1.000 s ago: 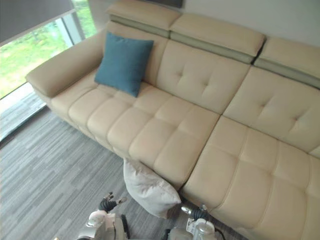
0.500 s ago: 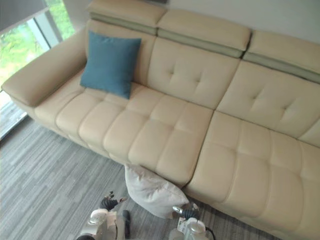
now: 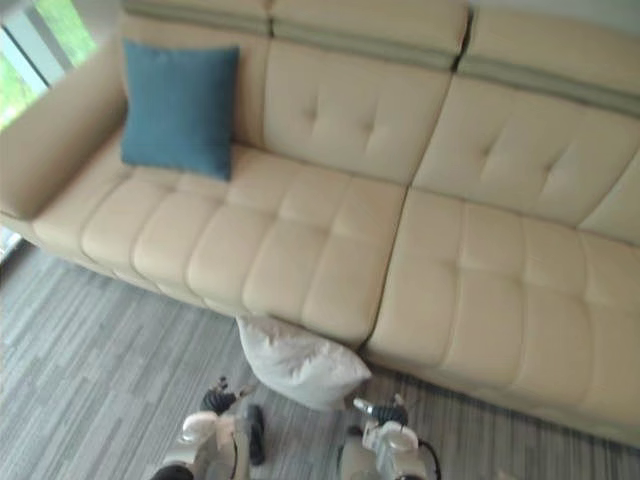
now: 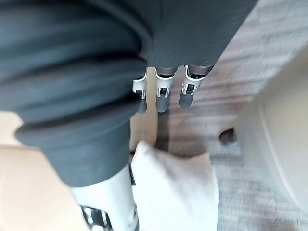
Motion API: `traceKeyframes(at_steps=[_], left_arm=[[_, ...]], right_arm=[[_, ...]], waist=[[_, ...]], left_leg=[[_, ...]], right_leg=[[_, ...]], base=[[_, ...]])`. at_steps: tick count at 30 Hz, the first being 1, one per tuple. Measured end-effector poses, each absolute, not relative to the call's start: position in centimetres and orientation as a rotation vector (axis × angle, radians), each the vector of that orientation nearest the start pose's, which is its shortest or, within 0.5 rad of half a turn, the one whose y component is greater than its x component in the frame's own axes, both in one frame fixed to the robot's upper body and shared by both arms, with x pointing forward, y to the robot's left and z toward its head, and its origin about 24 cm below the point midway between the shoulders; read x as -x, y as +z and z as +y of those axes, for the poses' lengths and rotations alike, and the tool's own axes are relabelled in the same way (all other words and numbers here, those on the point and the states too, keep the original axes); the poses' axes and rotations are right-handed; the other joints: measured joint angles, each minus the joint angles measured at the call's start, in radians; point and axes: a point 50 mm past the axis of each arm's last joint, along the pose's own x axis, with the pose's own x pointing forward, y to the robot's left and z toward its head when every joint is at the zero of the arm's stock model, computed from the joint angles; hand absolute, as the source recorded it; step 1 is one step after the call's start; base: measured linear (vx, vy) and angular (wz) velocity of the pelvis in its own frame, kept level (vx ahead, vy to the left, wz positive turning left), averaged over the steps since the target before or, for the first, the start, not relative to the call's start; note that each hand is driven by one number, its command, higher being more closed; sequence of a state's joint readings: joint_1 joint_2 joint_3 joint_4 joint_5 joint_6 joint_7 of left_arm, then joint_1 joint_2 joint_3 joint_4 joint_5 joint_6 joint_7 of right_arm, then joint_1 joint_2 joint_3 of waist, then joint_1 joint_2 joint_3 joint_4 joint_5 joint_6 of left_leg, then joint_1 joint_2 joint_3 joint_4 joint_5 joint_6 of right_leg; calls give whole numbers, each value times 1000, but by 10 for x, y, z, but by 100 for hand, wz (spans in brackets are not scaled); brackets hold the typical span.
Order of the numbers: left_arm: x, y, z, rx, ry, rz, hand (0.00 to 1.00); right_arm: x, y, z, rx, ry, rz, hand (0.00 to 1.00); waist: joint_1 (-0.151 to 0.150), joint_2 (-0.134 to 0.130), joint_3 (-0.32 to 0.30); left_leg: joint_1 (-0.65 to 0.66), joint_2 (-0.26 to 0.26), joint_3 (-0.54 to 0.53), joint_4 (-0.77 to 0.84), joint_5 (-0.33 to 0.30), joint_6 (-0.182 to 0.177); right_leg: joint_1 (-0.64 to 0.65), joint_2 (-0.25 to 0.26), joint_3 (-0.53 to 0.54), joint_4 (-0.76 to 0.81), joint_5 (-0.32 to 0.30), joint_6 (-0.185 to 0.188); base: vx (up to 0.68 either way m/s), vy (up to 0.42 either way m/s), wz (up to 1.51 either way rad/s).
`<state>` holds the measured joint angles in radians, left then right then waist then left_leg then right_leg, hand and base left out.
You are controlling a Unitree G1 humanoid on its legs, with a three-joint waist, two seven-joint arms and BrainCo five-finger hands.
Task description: Pick up cushions and gather them together orderly.
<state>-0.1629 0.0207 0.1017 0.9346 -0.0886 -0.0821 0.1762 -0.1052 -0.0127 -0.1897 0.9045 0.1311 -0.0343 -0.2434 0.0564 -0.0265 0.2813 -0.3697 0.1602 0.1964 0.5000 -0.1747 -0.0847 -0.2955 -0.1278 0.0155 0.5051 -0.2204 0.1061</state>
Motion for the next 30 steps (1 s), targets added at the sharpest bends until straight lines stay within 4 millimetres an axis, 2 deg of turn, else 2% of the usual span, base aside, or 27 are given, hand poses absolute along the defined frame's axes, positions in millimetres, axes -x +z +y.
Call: traceKeyframes(at_steps=[3, 5, 9, 10, 13, 18, 22, 23, 24, 26, 30], left_arm=[[-249, -80, 190, 64, 330, 557, 0], [-272, -55, 201, 107, 389, 442, 0], [-300, -21, 221, 168, 474, 307, 0], [-309, -5, 229, 174, 495, 248, 0], [-326, 22, 239, 187, 519, 157, 0], [-359, 89, 250, 188, 527, -36, 0], [-377, 136, 245, 176, 495, -159, 0], [-379, 142, 242, 167, 485, -177, 0], [-385, 162, 234, 149, 455, -229, 0], [-389, 172, 228, 141, 437, -253, 0], [-397, 211, 204, 120, 371, -357, 0]], right_arm=[[-217, -99, -195, -118, -462, 662, 0], [-231, -89, -196, -136, -482, 612, 0], [-262, -61, -202, -211, -549, 490, 0], [-273, -51, -204, -238, -572, 448, 0], [-294, -29, -209, -275, -602, 373, 0], [-346, 36, -202, -360, -572, 169, 0], [-370, 87, -197, -407, -549, 21, 0], [-373, 94, -196, -414, -544, 1, 0], [-379, 109, -195, -429, -537, -36, 0], [-382, 117, -194, -433, -535, -56, 0], [-391, 144, -183, -450, -503, -121, 0]], waist=[[-2, -3, 55], [-6, -2, 75], [-10, -7, 116], [-10, -14, 137], [-13, -15, 155], [-14, -20, 238], [-16, -22, 269], [-17, -22, 269], [-19, -22, 269], [-20, -22, 271], [-28, -21, 277]], left_leg=[[-120, 4, -6, 98, -29, 7], [-219, 4, -15, 149, -32, 5], [-371, 5, -29, 183, -14, 14], [-421, 6, -29, 186, 1, 22], [-531, 14, -31, 225, 15, 34], [-715, 39, -27, 318, 16, 54], [-832, 46, -29, 367, 17, 59], [-849, 47, -31, 373, 17, 58], [-884, 47, -36, 381, 18, 59], [-903, 45, -41, 383, 19, 58], [-957, 38, -46, 371, 37, 58]], right_leg=[[-118, -19, -1, 100, -47, 11], [-222, -27, -2, 159, -59, 4], [-373, -26, -1, 198, -44, 3], [-425, -25, 1, 200, -28, 3], [-531, -24, 2, 235, -12, 2], [-715, -11, 19, 313, -4, 15], [-837, -10, 25, 372, -3, 20], [-855, -9, 25, 379, -3, 20], [-889, -9, 24, 393, -4, 22], [-910, -10, 22, 401, -6, 23], [-971, -14, 19, 416, -7, 22]], base=[[-283, 42, -2], [-244, 30, 6], [-195, 24, 1], [-123, 37, -6], [-83, 44, -4], [-31, 25, -10], [1, 2, -1], [0, 0, 0], [0, 0, 0], [-3, -4, 5], [-18, -3, 9]])
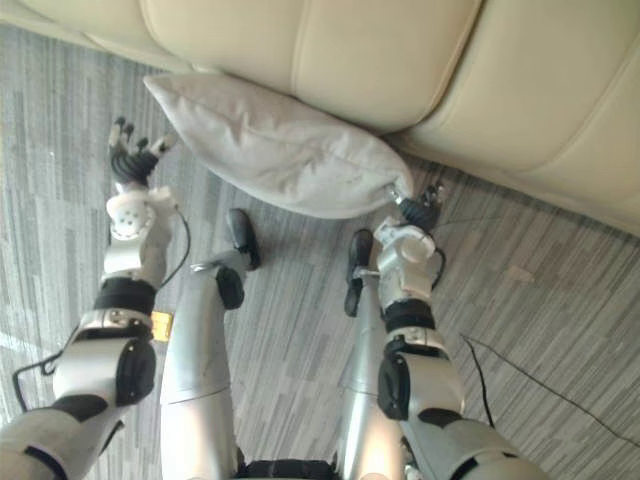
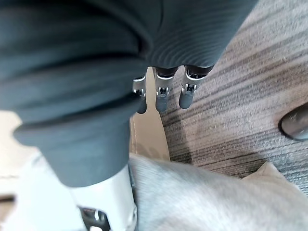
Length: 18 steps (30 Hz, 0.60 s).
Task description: Pick up cushions and gather them together orderly.
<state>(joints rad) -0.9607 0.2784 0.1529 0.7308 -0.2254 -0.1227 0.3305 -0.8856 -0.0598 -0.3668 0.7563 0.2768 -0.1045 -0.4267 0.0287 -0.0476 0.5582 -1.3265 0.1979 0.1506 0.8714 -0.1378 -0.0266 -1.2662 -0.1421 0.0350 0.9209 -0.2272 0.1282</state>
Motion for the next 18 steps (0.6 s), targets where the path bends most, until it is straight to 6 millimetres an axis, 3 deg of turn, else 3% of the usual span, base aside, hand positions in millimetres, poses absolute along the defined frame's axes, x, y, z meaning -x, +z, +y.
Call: traceKeyframes(at_steps=[4, 5, 13, 18], left_arm=[[-401, 236, 185, 129, 344, -418, 0], [-401, 241, 179, 134, 334, -429, 100], [-402, 250, 160, 118, 312, -455, 100], [-398, 233, 155, 87, 300, -430, 100]], right_arm=[[-396, 157, -161, -459, -456, -139, 0], [-396, 158, -157, -465, -450, -138, 100], [-397, 162, -136, -405, -372, -152, 100], [-387, 128, -136, -348, -373, -77, 100]], waist=[[-11, 1, 4], [-14, 1, 4], [-24, 1, 4], [-25, 2, 2]], left_leg=[[-17, -4, -8, -15, 17, -11], [-19, -5, -14, -15, 19, -14], [-12, -8, -33, -32, 46, -25], [68, -15, -43, -74, 58, -33]], right_leg=[[-22, 0, -7, 4, 1, -3], [-22, 0, -11, 9, 0, -4], [-18, -1, -33, 19, -3, -8], [66, -3, -49, -12, 1, -17]], base=[[-8, -4, 7], [-1, -5, 10], [-13, -7, 6], [-27, -9, 5]])
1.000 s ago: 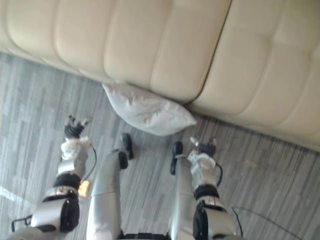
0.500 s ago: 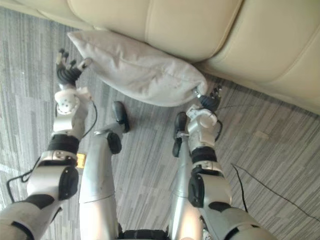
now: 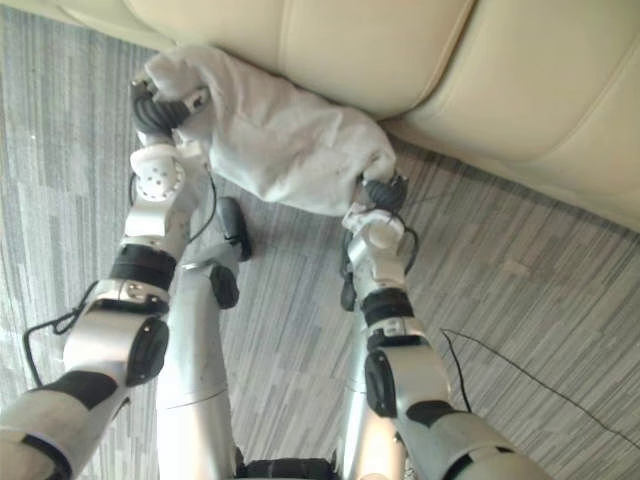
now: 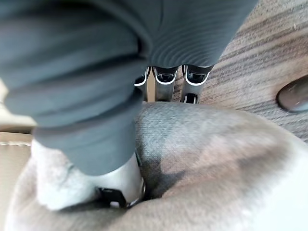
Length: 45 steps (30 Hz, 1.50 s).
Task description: Pick up cushions and gather them together orderly.
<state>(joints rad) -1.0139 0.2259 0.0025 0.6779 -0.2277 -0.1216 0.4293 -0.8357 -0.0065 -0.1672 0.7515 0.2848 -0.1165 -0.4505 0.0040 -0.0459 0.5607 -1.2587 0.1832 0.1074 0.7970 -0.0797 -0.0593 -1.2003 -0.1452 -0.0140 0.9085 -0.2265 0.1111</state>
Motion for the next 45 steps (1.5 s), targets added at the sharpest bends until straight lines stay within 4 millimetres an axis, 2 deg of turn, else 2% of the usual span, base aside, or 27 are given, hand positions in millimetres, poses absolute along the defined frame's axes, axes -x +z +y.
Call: traceKeyframes(at_steps=[5, 9, 10, 11, 12, 16, 24, 26, 28, 34, 38, 41, 42, 45], left_arm=[[-387, 209, 147, 68, 259, -416, 100], [-373, 174, 141, 47, 221, -374, 100], [-367, 163, 135, 45, 199, -360, 100], [-361, 148, 131, 48, 182, -332, 100], [-356, 141, 128, 54, 170, -319, 100], [-333, 110, 115, 86, 124, -253, 100], [-277, 63, 116, 168, 72, -159, 100], [-267, 53, 118, 172, 67, -127, 100], [-256, 46, 118, 196, 62, -97, 100], [-242, 35, 117, 215, 38, -50, 100], [-236, 28, 117, 202, 31, -22, 100], [-231, 18, 123, 173, 38, 18, 100], [-228, 13, 129, 146, 42, 36, 100], [-226, 11, 131, 135, 42, 47, 100]], right_arm=[[-370, 107, -136, -318, -353, -71, 100], [-346, 91, -145, -318, -369, -96, 100], [-338, 86, -150, -325, -383, -104, 100], [-328, 77, -155, -331, -400, -96, 100], [-323, 73, -158, -331, -410, -96, 100], [-288, 57, -169, -317, -433, -93, 100], [-226, 33, -180, -229, -412, -55, 100], [-216, 27, -180, -218, -403, -30, 100], [-206, 23, -181, -212, -394, -12, 100], [-193, 15, -182, -164, -381, 29, 100], [-190, 9, -182, -145, -376, 55, 100], [-193, -7, -182, -83, -342, 120, 100], [-192, -17, -181, -53, -306, 170, 100], [-193, -24, -180, -40, -288, 204, 100]], waist=[[1, -1, -3], [0, 3, -19], [0, 2, -36], [1, 3, -95], [2, 6, -118], [1, 5, -130], [4, 15, -283], [3, 16, -317], [5, 18, -347], [-5, 22, -402], [-6, 15, -405], [-11, 6, -407], [-15, -12, -422], [-21, -13, -423]], left_leg=[[187, -6, 18, -132, 34, 0], [382, -19, 21, -212, 35, -3], [425, -22, 20, -234, 30, -9], [426, -27, 22, -248, 30, -10], [439, -30, 23, -261, 30, -11], [600, -39, 23, -308, 33, -16], [800, -29, 58, -388, -13, -29], [855, -25, 80, -415, -17, -32], [908, -22, 105, -445, -20, -36], [1008, -14, 160, -476, -32, -47], [1076, -14, 215, -458, -84, -40], [1148, -22, 261, -467, -125, -44], [1160, -45, 260, -489, -127, -44], [1164, -52, 242, -516, -123, -44]], right_leg=[[173, -6, -17, -116, 24, -25], [373, -6, -34, -204, 30, -27], [419, -7, -37, -227, 29, -27], [421, -7, -40, -247, 29, -27], [434, -7, -41, -259, 29, -26], [614, -12, -56, -331, 29, -24], [821, 5, -55, -486, 44, -16], [870, 10, -46, -532, 52, -24], [914, 16, -26, -576, 70, -14], [990, 28, 32, -632, 107, -11], [971, 29, 74, -539, 110, -11], [953, -1, -23, -480, 124, -24], [967, -49, -144, -527, 85, -76], [977, -68, -221, -563, 93, -103]], base=[[0, -45, 0], [79, -50, 2], [77, -24, 6], [118, -14, 4], [153, 4, 4], [150, 3, 7], [85, 12, -13], [104, 25, -29], [98, 14, -31], [104, 8, -34], [-1, 50, -57], [-81, 71, -76], [-80, 43, -49], [-18, 44, -34]])
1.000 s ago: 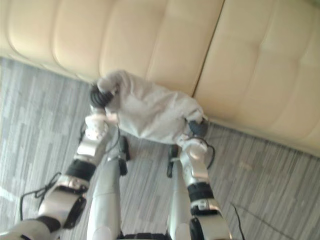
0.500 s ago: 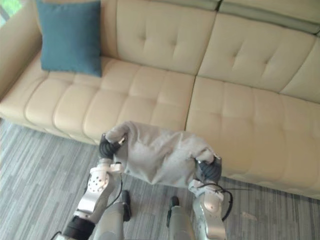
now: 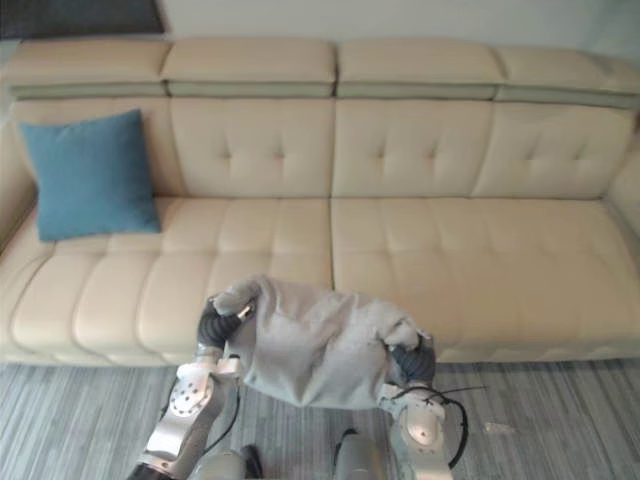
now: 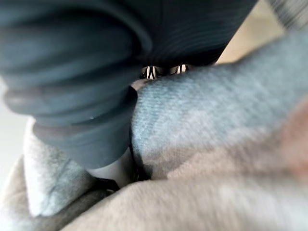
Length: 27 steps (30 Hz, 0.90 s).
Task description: Pick up cushions and gather them together orderly.
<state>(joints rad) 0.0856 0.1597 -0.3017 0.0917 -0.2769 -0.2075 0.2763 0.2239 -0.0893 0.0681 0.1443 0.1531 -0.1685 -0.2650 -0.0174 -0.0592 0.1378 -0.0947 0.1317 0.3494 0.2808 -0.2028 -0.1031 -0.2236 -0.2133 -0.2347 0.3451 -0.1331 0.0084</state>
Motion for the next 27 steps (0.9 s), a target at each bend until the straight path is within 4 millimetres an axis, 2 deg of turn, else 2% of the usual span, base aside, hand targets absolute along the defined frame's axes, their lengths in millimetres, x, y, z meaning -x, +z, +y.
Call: traceKeyframes(at_steps=[1, 3, 5, 6, 7, 8, 9, 10, 11, 12, 13, 14, 16, 18, 19, 20, 21, 22, 23, 25, 27], left_arm=[[-225, 10, 133, 125, 44, 52, 100], [-225, 9, 137, 110, 44, 60, 100], [-225, 9, 135, 113, 41, 63, 100], [-225, 9, 135, 112, 41, 62, 100], [-224, 8, 136, 112, 45, 66, 100], [-222, 6, 138, 113, 54, 73, 100], [-223, 6, 139, 112, 59, 74, 100], [-223, 3, 140, 114, 68, 83, 100], [-222, 1, 141, 122, 82, 95, 100], [-222, -1, 142, 127, 89, 104, 100], [-222, -3, 141, 130, 89, 115, 100], [-222, -3, 138, 143, 85, 115, 100], [-223, -2, 133, 167, 77, 111, 100], [-223, -2, 132, 171, 69, 111, 100], [-223, -2, 132, 170, 70, 114, 100], [-223, -2, 132, 169, 69, 115, 100], [-223, -2, 136, 154, 70, 115, 100], [-224, 1, 135, 157, 68, 101, 100], [-224, 2, 135, 159, 67, 96, 100], [-221, 4, 138, 164, 77, 91, 100], [-218, 5, 138, 168, 77, 86, 100]], right_arm=[[-197, -25, -178, -37, -274, 210, 100], [-203, -25, -175, -34, -258, 215, 100], [-204, -24, -178, -13, -255, 210, 100], [-204, -23, -179, -6, -253, 209, 100], [-204, -23, -179, 2, -237, 209, 100], [-203, -24, -176, 1, -225, 211, 100], [-204, -23, -174, 0, -217, 207, 100], [-204, -22, -174, 5, -211, 205, 100], [-204, -22, -173, 2, -211, 203, 100], [-204, -22, -173, 0, -211, 203, 100], [-204, -20, -174, 3, -213, 196, 100], [-206, -15, -177, 4, -221, 171, 100], [-209, -5, -182, 0, -244, 128, 100], [-210, -2, -182, -2, -244, 113, 100], [-210, -1, -183, -1, -244, 111, 100], [-210, -1, -182, -2, -244, 112, 100], [-208, -4, -178, -21, -248, 124, 100], [-207, -1, -174, -41, -251, 114, 100], [-207, 0, -173, -41, -250, 107, 100], [-208, 1, -170, -34, -241, 100, 100], [-208, 0, -170, -30, -237, 105, 100]], waist=[[2, 0, 0], [1, -1, -1], [-7, 8, -5], [-5, 12, -6], [0, 29, -2], [8, 41, -7], [4, 47, -5], [6, 58, 1], [16, 70, 8], [16, 72, 9], [22, 67, 12], [22, 65, 13], [24, 67, 12], [27, 70, 11], [42, 72, 10], [54, 74, 10], [72, 43, 0], [70, 36, -4], [71, 34, -4], [84, 27, -8], [82, 29, -10]], left_leg=[[1, 4, -5, -5, 5, -1], [17, 9, 1, -30, 19, -7], [47, 22, 1, -63, 34, -17], [45, 39, 1, -47, 22, -31], [38, 92, 2, 19, -20, -55], [15, 128, -6, 101, -38, -59], [-51, 169, -43, 231, -40, -49], [-144, 223, -110, 428, -9, 9], [-204, 249, -164, 552, 48, 48], [-237, 256, -190, 612, 106, 49], [-269, 237, -211, 648, 88, 22], [-280, 197, -210, 615, 42, 16], [-286, 114, -199, 452, -6, 32], [-282, 58, -201, 276, 2, 39], [-258, 27, -215, 130, 53, 34], [-235, 16, -231, 84, 136, 50], [-215, -6, -210, 69, 140, 74], [-213, -21, -203, 74, 130, 90], [-206, -28, -191, 77, 120, 96], [-134, -58, -128, 54, 84, 113], [-88, -79, -96, 32, 55, 113]], right_leg=[[0, -4, -32, -12, 12, -15], [15, -6, -71, -40, 42, 3], [53, 29, -67, -84, 57, 14], [59, 47, -66, -85, 56, 20], [75, 83, -81, -85, 28, -1], [94, 106, -79, -92, 11, -13], [103, 126, -91, -87, 1, -12], [118, 159, -109, -84, -3, -15], [147, 182, -106, -85, -10, -28], [165, 188, -107, -91, -14, -33], [194, 178, -106, -109, -15, -35], [202, 165, -106, -119, -15, -35], [221, 148, -106, -153, -12, -32], [242, 148, -106, -172, -12, -30], [253, 152, -95, -177, -15, -22], [259, 157, -76, -178, -22, -5], [262, 138, -49, -185, -23, 13], [260, 120, -52, -187, -25, 18], [262, 109, -47, -185, -27, 24], [262, 61, 10, -124, -48, 60], [250, 25, 34, -44, -64, 86]], base=[[35, 19, -50], [86, -27, -32], [167, -84, -6], [157, -128, -15], [208, -140, -15], [175, -108, -7], [185, -128, 0], [214, -137, -5], [222, -136, -10], [285, -93, -3], [242, -65, 6], [222, -50, 6], [197, 18, 6], [246, 109, 0], [217, 131, -27], [219, 129, -47], [223, 113, -28], [208, 113, -13], [197, 136, -19], [177, 154, -60], [121, 113, -42]])
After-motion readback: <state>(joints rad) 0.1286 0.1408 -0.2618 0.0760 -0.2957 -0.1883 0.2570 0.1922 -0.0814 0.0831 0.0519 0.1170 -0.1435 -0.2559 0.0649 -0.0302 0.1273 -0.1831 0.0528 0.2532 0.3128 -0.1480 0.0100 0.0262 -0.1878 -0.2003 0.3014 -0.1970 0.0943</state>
